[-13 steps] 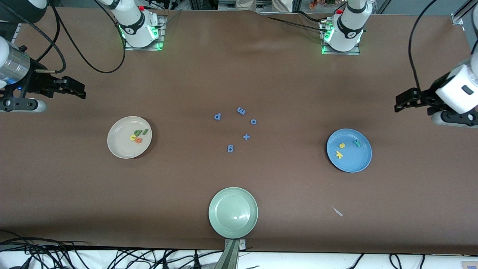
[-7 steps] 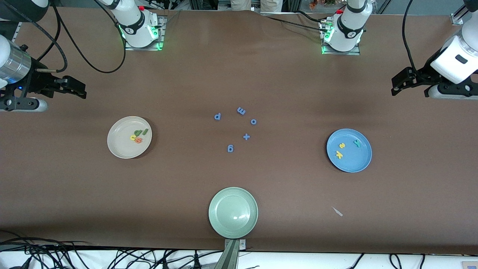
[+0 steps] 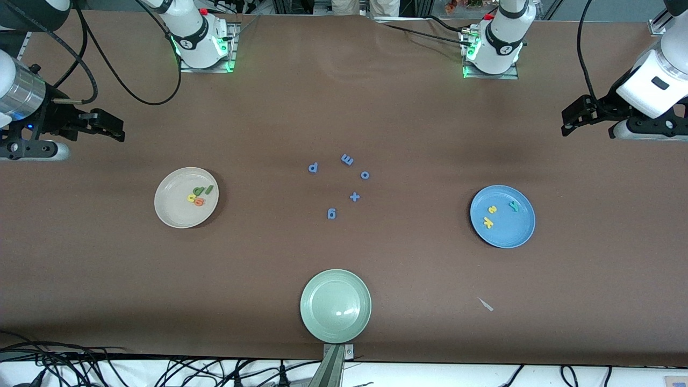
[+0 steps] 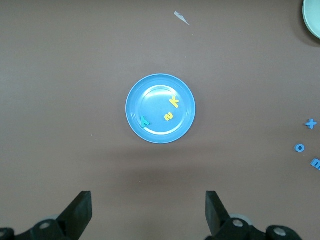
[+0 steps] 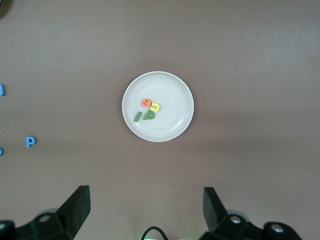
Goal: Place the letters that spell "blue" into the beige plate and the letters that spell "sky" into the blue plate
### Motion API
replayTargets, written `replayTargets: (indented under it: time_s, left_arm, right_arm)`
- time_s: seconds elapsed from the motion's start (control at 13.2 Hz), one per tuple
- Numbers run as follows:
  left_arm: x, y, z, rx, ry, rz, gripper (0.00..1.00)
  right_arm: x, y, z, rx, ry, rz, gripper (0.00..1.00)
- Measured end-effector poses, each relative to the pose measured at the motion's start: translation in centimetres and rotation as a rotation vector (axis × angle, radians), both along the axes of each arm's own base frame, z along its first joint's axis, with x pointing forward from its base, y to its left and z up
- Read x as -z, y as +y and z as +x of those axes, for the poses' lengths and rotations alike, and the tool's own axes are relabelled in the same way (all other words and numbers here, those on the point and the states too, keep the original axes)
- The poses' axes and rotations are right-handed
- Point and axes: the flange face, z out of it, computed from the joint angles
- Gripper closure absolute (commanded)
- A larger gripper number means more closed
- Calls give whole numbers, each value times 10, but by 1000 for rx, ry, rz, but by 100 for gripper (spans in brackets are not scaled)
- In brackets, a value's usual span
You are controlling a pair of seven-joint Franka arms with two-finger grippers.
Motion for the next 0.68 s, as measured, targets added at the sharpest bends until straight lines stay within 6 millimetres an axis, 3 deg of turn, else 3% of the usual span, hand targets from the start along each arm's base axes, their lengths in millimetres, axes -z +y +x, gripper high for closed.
replayTargets:
  time_s: [0.68]
  left_arm:
    - [0,-7,0,11,-2,0,0]
  right_arm:
    - [0,1,0,-3,2,0,0]
